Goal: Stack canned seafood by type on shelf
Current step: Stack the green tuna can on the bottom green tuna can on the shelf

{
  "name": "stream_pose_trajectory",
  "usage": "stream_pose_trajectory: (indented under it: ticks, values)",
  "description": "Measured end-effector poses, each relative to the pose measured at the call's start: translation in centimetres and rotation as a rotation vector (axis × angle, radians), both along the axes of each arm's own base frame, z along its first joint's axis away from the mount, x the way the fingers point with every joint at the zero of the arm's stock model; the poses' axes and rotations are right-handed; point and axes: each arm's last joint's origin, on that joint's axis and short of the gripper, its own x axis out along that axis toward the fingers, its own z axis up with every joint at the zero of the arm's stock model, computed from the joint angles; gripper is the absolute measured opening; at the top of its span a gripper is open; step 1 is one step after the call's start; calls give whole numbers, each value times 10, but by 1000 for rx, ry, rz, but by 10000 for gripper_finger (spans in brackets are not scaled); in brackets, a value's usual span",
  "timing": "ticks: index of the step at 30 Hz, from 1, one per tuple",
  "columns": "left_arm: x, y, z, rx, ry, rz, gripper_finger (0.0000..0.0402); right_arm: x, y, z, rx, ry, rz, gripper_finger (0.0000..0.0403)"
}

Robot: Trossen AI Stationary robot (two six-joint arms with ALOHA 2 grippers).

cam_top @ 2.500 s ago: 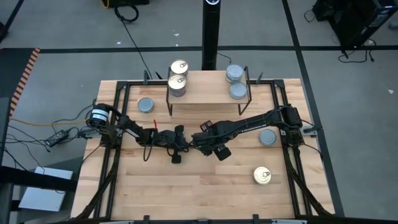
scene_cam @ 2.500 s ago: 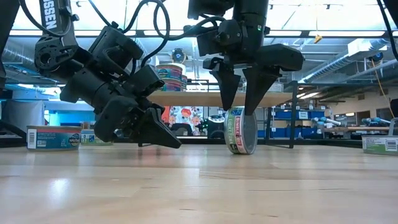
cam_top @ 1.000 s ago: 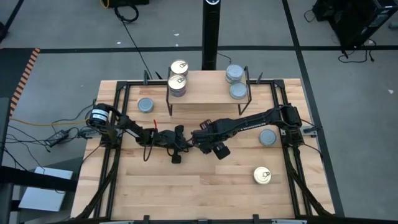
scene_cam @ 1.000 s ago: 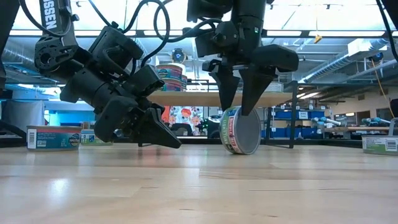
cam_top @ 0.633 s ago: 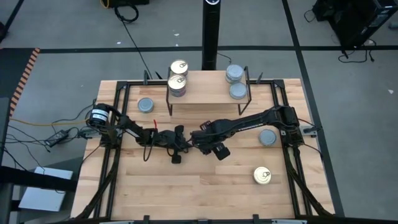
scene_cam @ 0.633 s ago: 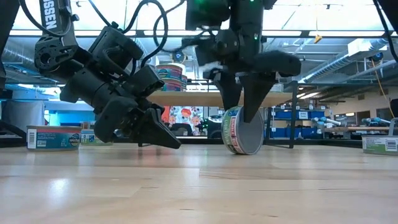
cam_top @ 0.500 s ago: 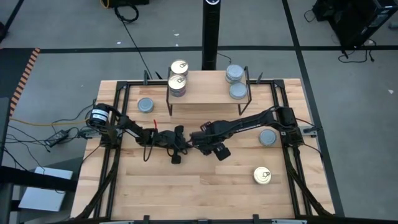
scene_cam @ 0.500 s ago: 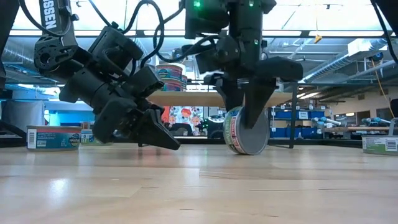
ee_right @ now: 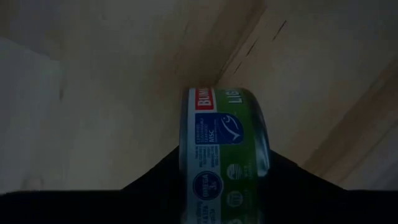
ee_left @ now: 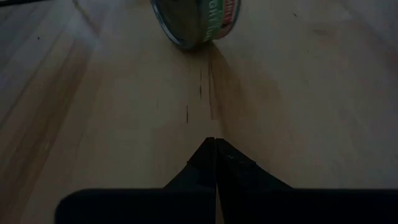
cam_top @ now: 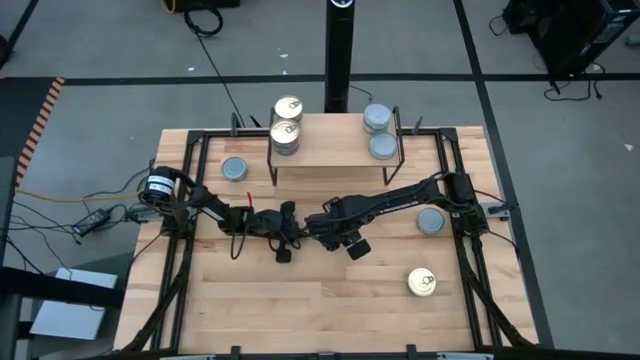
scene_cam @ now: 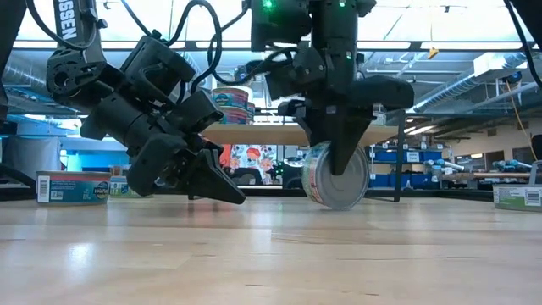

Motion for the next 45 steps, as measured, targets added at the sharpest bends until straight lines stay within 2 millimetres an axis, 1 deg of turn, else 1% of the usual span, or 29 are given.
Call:
stream_pose_trajectory:
  ticks: [3,8,14,17,20,23,26,30,35,39,45]
  values:
    - [0,0,0,0,0,0,4,3,5,8,5,-26,-24,148]
    - [0,0,0,4,0,6,4,5,12,33,-4,-43,-93,144]
    - [0,1,-1,21,7,34,4,-2,12,58,-116,-25,-181,144]
    - [-1,1,-1,22,11,36,4,-12,9,74,-176,-41,-225,144]
    - [-1,1,-1,23,14,37,4,-25,6,96,-223,-106,-310,144]
    - [-1,1,-1,23,14,37,4,-40,2,122,-226,-226,-384,145]
    - [-1,1,-1,21,14,39,4,-58,-2,137,-205,-341,-456,145]
    - [-1,1,-1,20,13,41,4,-83,-13,144,-189,-469,-559,145]
    - [-1,1,-1,19,11,41,4,-111,-26,144,-142,-621,-676,146]
    - [0,1,0,19,0,41,4,-126,-35,149,-92,-772,-743,145]
    - [0,1,0,19,-1,40,4,-141,-51,152,-63,-892,-863,147]
